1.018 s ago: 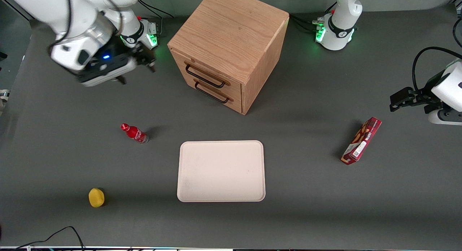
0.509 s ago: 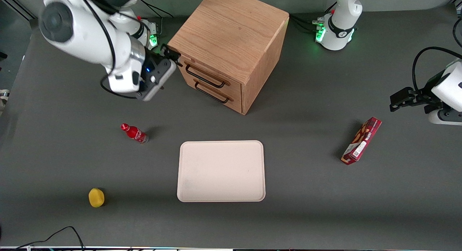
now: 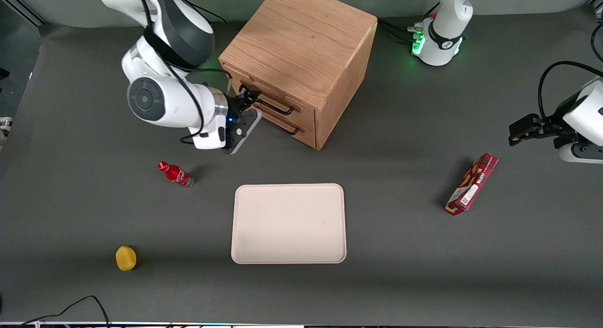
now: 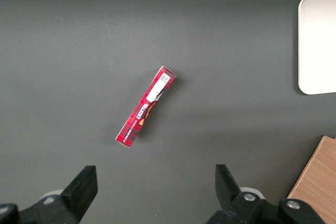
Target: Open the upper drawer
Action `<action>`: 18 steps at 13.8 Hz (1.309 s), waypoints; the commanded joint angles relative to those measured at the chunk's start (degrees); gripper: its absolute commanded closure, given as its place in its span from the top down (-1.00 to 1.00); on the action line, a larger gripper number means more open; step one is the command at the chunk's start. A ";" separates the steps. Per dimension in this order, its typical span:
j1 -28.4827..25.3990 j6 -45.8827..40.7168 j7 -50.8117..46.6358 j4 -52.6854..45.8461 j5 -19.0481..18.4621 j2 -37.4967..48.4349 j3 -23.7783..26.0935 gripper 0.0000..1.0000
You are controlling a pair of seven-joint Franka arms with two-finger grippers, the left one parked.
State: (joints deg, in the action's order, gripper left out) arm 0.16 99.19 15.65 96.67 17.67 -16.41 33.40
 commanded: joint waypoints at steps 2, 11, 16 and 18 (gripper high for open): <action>0.19 5.92 0.53 5.98 1.75 1.91 1.93 1.00; 0.28 14.71 0.35 12.67 2.02 2.26 4.13 1.00; 0.54 15.50 0.53 12.67 -0.52 1.74 3.51 1.00; 0.63 16.03 0.44 12.49 -2.89 1.12 3.25 1.00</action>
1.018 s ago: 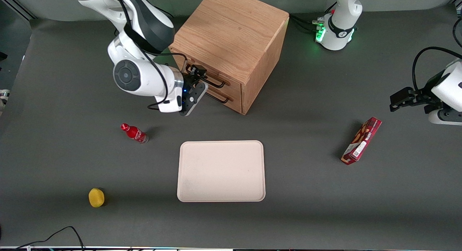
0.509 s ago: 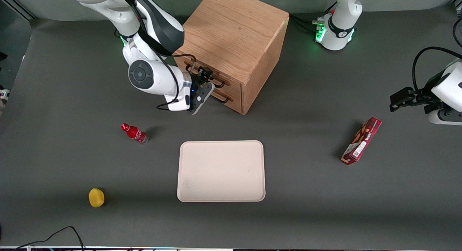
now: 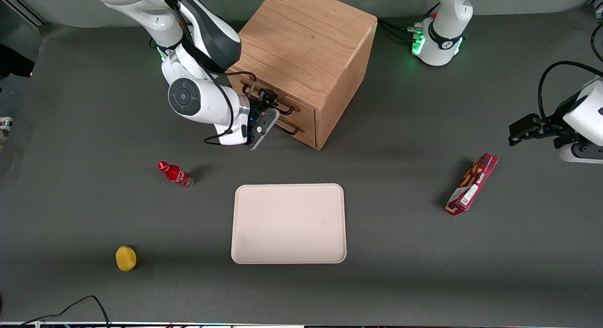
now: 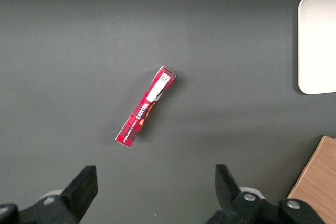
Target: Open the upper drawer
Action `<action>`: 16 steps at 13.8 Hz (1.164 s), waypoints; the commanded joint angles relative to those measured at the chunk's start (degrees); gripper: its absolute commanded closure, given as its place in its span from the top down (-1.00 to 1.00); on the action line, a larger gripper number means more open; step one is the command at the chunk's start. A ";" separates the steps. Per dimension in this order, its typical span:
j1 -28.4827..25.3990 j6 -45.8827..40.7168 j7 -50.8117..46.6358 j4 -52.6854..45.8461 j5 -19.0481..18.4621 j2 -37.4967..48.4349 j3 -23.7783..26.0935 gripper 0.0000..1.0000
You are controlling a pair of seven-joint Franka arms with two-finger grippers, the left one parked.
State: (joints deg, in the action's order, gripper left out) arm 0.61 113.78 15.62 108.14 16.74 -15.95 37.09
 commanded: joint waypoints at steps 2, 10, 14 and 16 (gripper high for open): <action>0.53 1.44 0.55 0.58 -3.38 0.04 -1.23 1.00; 0.53 0.30 1.08 -8.19 -9.08 -5.04 -6.33 1.00; 0.53 -0.23 2.48 -11.28 -12.26 -7.51 -7.81 1.00; 0.62 -0.32 5.72 -12.25 -12.35 -7.95 -9.40 1.00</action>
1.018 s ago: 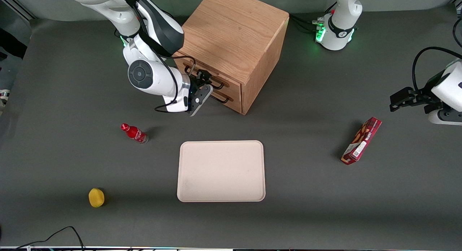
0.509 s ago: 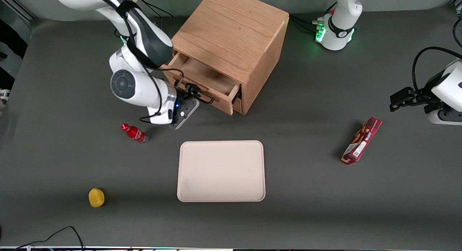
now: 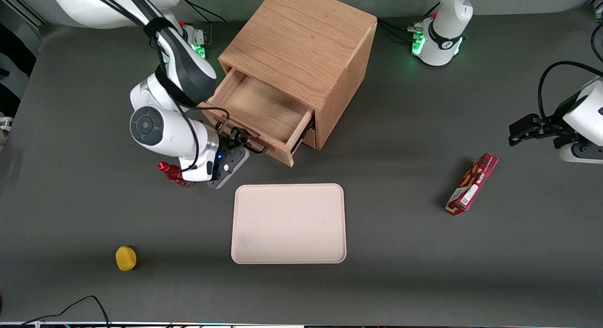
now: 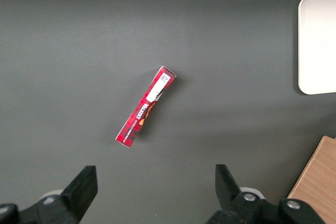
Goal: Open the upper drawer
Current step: 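Pull the handle with the right gripper, sliding the drawer out of the cabinet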
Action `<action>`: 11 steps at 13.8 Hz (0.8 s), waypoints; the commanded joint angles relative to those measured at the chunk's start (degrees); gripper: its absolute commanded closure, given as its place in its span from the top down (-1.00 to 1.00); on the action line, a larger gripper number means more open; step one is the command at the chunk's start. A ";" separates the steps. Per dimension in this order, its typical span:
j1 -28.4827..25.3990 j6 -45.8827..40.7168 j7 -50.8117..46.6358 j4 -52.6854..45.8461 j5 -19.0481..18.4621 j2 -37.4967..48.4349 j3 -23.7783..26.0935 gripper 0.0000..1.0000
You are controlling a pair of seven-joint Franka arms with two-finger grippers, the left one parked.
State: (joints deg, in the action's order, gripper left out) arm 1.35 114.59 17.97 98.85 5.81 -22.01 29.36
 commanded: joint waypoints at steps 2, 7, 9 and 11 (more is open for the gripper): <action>-0.21 -1.30 6.53 -4.19 -1.33 -2.59 -3.77 1.00; -0.39 -6.83 11.90 -13.05 -1.50 -7.16 -7.38 1.00; -0.48 -7.10 13.57 -15.17 -2.29 -8.57 -8.61 1.00; -0.48 -8.50 13.93 -16.67 -2.82 -9.28 -8.88 1.00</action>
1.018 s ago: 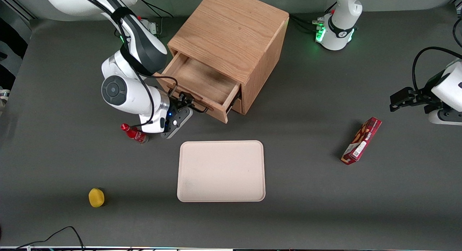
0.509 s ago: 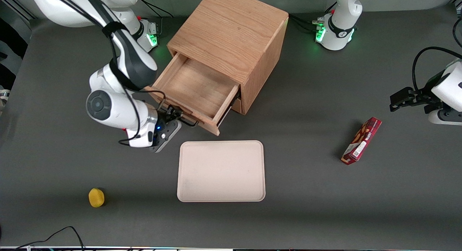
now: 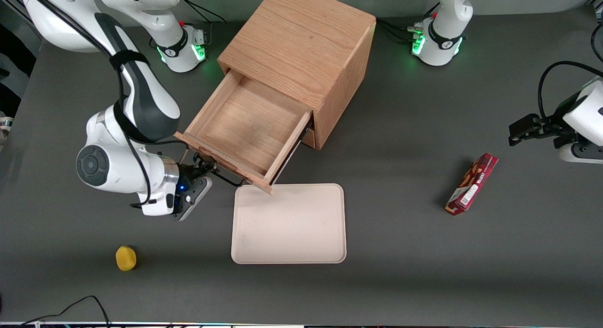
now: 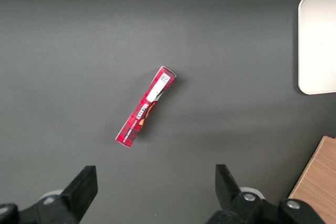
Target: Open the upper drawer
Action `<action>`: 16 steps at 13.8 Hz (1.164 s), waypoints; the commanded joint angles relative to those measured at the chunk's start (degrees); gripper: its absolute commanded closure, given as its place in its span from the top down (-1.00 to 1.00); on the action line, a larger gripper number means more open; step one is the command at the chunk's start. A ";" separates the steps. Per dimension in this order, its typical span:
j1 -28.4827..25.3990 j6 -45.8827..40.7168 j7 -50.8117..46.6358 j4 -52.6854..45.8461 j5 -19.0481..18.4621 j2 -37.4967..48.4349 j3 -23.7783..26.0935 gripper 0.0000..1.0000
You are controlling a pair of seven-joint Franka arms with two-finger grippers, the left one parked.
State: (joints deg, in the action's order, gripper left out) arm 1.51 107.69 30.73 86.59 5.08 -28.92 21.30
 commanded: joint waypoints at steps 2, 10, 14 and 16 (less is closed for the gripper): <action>-0.71 -4.05 0.82 -6.60 -1.74 -2.28 -0.82 1.00; -0.63 -16.97 -27.08 -15.05 -1.04 9.13 -0.30 1.00; -0.28 -21.54 -36.10 -13.04 -2.71 16.87 -7.73 1.00; -0.27 -24.87 -36.79 -8.75 -2.71 19.77 -13.10 1.00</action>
State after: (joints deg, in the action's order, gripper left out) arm 1.35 84.57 -3.82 72.00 3.17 -12.69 12.96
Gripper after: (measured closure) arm 0.000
